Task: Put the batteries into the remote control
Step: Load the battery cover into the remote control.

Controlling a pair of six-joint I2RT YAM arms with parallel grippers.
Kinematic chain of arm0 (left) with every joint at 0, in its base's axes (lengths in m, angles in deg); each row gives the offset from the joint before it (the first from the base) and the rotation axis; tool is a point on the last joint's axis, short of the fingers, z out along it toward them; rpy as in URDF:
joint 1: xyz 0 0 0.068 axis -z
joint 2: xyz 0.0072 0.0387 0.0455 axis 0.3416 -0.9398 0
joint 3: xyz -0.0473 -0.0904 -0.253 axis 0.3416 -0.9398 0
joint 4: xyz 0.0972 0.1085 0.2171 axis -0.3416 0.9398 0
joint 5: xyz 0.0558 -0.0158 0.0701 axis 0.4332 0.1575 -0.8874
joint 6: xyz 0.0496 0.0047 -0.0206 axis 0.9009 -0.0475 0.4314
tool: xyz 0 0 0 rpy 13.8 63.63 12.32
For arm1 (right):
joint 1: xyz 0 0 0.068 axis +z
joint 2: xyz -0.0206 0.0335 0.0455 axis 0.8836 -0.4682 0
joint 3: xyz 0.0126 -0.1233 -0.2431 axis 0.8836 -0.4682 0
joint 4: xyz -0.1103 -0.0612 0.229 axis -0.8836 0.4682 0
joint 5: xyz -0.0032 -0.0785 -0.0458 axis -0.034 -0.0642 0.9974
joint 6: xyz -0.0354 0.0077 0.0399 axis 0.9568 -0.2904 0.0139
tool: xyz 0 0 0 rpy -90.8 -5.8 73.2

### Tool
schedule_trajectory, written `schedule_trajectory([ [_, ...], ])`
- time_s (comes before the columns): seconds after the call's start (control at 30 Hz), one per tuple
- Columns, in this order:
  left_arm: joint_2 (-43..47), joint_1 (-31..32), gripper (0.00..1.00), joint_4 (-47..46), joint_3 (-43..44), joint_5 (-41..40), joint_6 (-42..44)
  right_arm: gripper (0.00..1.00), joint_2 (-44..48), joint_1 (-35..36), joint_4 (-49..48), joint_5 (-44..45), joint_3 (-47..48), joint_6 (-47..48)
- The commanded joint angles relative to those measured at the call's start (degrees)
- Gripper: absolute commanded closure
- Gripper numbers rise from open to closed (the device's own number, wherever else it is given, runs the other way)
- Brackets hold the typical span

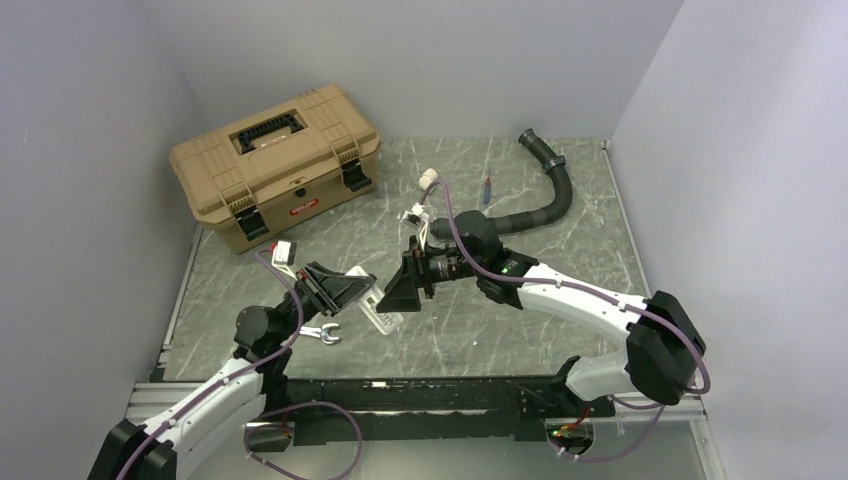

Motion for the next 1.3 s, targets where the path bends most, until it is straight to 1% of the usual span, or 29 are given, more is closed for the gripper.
schedule_trajectory([
  [0.0,-0.52,0.16,1.00,-6.91,2.48,1.51,-0.84,0.07,-0.97,-0.22,-6.90,-3.31,-0.80,-1.65],
  [0.13,-0.43,0.16,1.00,-7.26,2.62,1.34,-1.03,0.10,-1.62,-0.15,-9.45,-4.80,-1.92,-3.06],
  [0.27,-0.67,0.21,1.00,-7.48,2.90,1.33,-1.03,0.19,-2.11,-0.07,-10.68,-5.78,-2.60,-3.64],
  [0.47,-1.94,0.24,1.00,-9.87,2.77,1.33,-1.88,0.36,-3.68,0.47,-13.49,-7.44,-3.00,-4.97],
  [0.6,-2.23,0.18,1.00,-10.60,2.51,1.15,-2.19,0.47,-4.14,0.75,-13.87,-7.48,-2.99,-5.10],
  [0.67,-1.99,0.16,1.00,-10.25,2.66,1.13,-2.04,0.54,-4.14,0.73,-13.72,-7.33,-3.00,-4.94],
  [0.77,-1.80,0.21,1.00,-9.82,2.75,0.94,-1.91,0.61,-4.16,0.84,-12.88,-7.00,-2.70,-4.25],
  [0.9,-1.65,0.21,1.00,-9.73,2.68,0.65,-2.24,0.77,-4.17,1.16,-11.74,-6.22,-2.24,-3.13],
  [0.93,-1.48,0.16,1.00,-9.68,2.60,0.59,-2.32,0.84,-4.20,1.23,-11.50,-5.96,-2.13,-2.92],
  [1.0,-1.17,0.20,1.00,-9.36,2.54,0.35,-2.43,1.00,-4.48,1.32,-10.82,-5.72,-1.67,-2.53],
  [1.27,0.18,0.21,1.00,-6.00,2.37,-0.91,-2.49,1.00,-3.69,1.68,-5.51,-2.98,0.17,1.42],
])
